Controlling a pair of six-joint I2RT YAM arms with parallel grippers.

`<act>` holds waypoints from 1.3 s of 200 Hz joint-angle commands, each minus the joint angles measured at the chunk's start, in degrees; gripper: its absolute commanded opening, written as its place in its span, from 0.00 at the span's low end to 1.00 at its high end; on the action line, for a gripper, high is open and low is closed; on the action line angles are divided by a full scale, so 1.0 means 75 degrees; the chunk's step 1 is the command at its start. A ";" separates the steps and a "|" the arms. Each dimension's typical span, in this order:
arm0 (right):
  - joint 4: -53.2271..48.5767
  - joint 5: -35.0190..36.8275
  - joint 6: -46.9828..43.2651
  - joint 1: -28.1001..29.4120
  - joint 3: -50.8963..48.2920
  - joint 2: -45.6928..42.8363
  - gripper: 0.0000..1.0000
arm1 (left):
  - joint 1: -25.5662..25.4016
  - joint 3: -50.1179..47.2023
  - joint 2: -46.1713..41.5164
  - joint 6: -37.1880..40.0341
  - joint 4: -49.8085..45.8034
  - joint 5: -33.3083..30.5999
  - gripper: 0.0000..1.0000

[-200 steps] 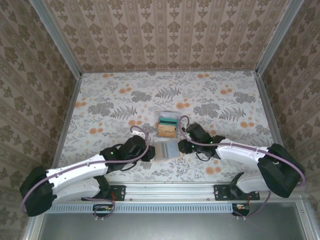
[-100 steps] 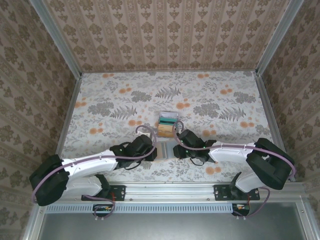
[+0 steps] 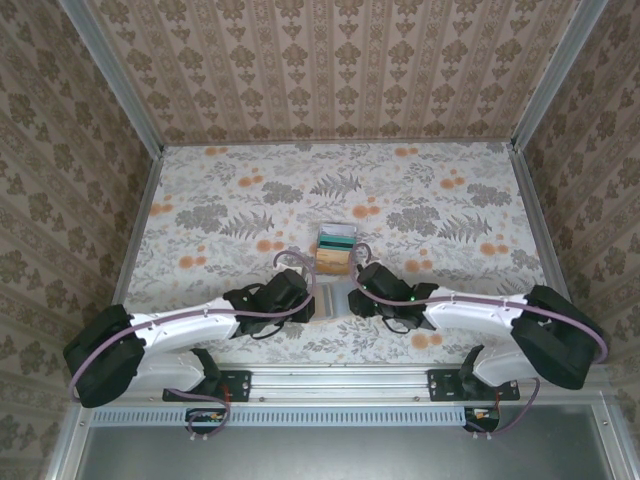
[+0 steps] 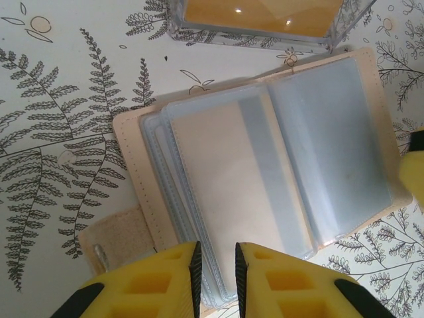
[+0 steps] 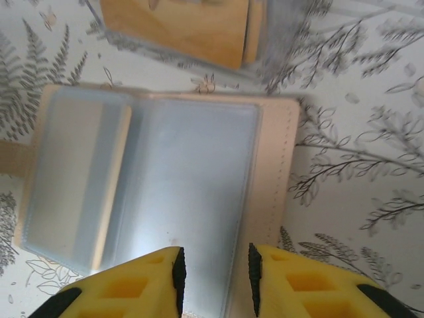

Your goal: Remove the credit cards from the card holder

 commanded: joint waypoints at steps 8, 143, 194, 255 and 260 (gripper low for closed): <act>-0.0470 0.0247 -0.0188 -0.0222 0.0050 0.0013 0.35 | 0.0056 0.0284 0.0124 0.0070 0.0119 0.0068 0.23; 0.0425 -0.0604 0.0437 0.0051 -0.0098 0.0829 0.24 | 0.0298 0.0201 0.0457 0.0093 0.0200 0.0238 0.21; 0.0502 -0.0591 0.0514 0.0075 -0.0090 0.1010 0.24 | 0.0355 0.0235 0.0681 0.0047 -0.0009 0.0114 0.21; 0.0419 -0.0565 0.0491 0.0082 -0.0074 0.0988 0.25 | 0.0360 0.0288 0.0718 -0.0023 -0.0369 -0.0106 0.23; 0.0418 -0.0554 0.0491 0.0081 -0.0075 0.0983 0.25 | 0.0370 0.0293 0.0724 -0.0013 -0.0388 -0.0124 0.23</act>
